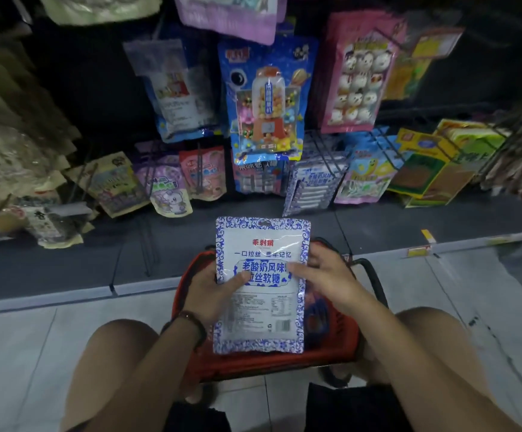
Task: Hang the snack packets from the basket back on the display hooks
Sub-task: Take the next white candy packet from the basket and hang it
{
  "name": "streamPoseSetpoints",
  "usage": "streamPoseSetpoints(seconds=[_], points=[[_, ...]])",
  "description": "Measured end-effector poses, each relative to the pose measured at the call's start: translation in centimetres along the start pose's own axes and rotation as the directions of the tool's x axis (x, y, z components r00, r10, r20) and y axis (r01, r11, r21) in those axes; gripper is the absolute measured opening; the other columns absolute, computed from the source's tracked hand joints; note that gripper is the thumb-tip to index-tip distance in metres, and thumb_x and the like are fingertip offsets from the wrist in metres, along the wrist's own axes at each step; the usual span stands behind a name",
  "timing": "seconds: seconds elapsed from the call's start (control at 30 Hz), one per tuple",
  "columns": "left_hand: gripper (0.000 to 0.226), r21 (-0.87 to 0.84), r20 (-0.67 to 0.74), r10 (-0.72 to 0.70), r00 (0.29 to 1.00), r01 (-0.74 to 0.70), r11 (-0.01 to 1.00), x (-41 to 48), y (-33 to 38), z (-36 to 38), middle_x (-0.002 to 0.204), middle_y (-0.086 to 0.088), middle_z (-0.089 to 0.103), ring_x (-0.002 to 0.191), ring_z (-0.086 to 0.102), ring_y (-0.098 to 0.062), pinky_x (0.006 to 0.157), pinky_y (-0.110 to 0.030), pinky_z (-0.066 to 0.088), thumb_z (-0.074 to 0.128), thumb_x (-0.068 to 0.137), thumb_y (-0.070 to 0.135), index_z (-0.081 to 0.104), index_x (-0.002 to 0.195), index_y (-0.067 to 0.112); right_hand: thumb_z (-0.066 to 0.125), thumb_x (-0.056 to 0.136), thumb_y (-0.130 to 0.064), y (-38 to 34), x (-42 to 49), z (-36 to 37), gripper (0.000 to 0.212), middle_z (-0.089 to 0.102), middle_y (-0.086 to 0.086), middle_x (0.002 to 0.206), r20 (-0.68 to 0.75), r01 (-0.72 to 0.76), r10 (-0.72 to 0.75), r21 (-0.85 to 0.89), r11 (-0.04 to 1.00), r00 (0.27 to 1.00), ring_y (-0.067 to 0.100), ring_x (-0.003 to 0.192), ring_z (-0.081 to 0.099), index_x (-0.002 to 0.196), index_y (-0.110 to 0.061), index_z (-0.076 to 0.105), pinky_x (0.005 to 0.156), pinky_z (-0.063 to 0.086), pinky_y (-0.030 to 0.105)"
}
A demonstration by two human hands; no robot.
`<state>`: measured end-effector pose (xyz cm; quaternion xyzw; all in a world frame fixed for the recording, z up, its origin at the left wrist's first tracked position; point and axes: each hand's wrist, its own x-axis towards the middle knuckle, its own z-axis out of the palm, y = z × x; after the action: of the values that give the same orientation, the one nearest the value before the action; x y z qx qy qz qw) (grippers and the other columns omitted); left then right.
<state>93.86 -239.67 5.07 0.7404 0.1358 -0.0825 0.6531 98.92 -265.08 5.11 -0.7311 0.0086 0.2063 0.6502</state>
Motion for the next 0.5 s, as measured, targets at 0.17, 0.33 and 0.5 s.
streamPoseSetpoints(seconds=[0.17, 0.33, 0.5], points=[[0.027, 0.011, -0.073, 0.018, 0.997, -0.017, 1.0, -2.4, 1.8, 0.8, 0.11, 0.007, 0.08, 0.105, 0.075, -0.014, 0.099, -0.042, 0.058, 0.081, 0.089, 0.029, 0.072, 0.114, 0.028, 0.081, 0.086, -0.047, 0.2, -2.5, 1.6, 0.035, 0.082, -0.001, 0.114, -0.046, 0.031, -0.031, -0.015, 0.999, 0.998, 0.027, 0.099, 0.081, 0.117, -0.031, 0.075, 0.081, 0.059, 0.074], [0.066, 0.382, -0.332, 0.25, 0.91, -0.113, 0.917, -5.1, 1.5, 3.3, 0.122, 0.002, 0.055, 0.114, 0.054, -0.02, 0.101, -0.04, 0.047, 0.086, 0.063, 0.057, 0.053, 0.117, 0.037, 0.08, 0.093, -0.009, -1.9, -3.6, 2.6, 0.028, 0.082, 0.001, 0.114, -0.164, 0.123, -0.109, 0.081, 0.989, 0.98, 0.024, 0.106, 0.079, 0.119, -0.017, 0.075, 0.101, 0.058, 0.059], [0.082, 0.064, 0.02, 0.228, 0.973, -0.229, 0.971, -5.3, 1.7, 6.2, 0.13, 0.014, 0.062, 0.118, 0.062, -0.006, 0.095, -0.026, 0.054, 0.093, 0.064, 0.036, 0.052, 0.135, 0.04, 0.072, 0.099, -0.013, -3.2, -4.9, 4.8, 0.014, 0.08, 0.014, 0.107, -0.138, 0.199, -0.185, 0.097, 0.975, 0.973, 0.035, 0.105, 0.076, 0.111, -0.006, 0.076, 0.094, 0.061, 0.047]])
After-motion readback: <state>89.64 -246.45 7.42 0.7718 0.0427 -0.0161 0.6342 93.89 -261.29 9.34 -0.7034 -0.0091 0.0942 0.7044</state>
